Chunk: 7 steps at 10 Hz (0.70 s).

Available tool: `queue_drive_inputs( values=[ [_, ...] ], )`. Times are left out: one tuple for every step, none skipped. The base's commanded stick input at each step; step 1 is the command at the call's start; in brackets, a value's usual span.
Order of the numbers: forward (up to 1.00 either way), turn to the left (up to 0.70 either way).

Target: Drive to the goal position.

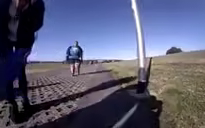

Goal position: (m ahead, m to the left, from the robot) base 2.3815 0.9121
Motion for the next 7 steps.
queue_drive_inputs(
  values=[
    [0.7, 0.0],
    [0.7, 0.0],
    [0.08, 0.0],
    [0.0, 0.0],
    [0.0, 0.0],
    [0.0, 0.0],
    [0.0, 0.0]
  ],
)
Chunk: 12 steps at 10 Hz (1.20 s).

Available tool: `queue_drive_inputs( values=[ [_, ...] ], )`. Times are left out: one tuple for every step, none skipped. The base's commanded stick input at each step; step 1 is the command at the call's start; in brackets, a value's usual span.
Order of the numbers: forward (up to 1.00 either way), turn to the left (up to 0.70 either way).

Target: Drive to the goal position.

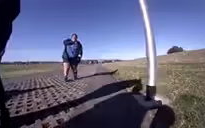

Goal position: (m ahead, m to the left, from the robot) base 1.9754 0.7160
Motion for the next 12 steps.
queue_drive_inputs(
  values=[
    [0.0, 0.0],
    [0.0, 0.0],
    [0.0, 0.0],
    [0.0, 0.0],
    [0.0, 0.0],
    [0.16, 0.0],
    [0.33, 0.0],
    [0.29, 0.0],
    [0.23, 0.0],
    [0.33, 0.0],
    [0.33, 0.0],
    [0.33, 0.0]
  ],
)
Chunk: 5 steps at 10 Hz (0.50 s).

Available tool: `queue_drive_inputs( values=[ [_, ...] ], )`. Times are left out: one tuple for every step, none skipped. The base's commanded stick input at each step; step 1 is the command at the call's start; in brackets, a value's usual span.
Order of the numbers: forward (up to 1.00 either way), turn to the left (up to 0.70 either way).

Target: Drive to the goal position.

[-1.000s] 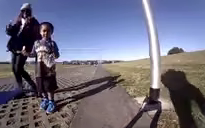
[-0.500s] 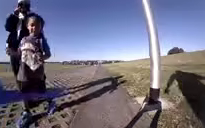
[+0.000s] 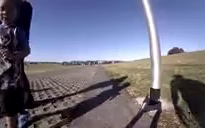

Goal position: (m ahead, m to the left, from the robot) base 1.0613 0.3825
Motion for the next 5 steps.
queue_drive_inputs(
  values=[
    [0.34, 0.0],
    [0.28, 0.0],
    [0.25, 0.0],
    [0.36, 0.0],
    [0.45, 0.0]
  ],
)
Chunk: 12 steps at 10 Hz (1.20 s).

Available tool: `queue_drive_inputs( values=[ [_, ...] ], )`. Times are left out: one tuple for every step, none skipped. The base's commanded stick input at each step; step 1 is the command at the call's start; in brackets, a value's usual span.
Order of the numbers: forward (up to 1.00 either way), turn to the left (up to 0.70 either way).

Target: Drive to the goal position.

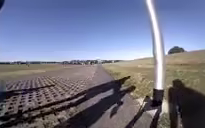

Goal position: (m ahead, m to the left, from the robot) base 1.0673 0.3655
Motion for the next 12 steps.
queue_drive_inputs(
  values=[
    [0.56, 0.0],
    [0.68, 0.0],
    [0.69, 0.0],
    [0.7, 0.0],
    [0.7, 0.0],
    [0.7, 0.0],
    [0.7, 0.0],
    [0.7, 0.0],
    [0.7, 0.0],
    [0.7, 0.0],
    [0.7, 0.0],
    [0.7, 0.0]
  ],
)
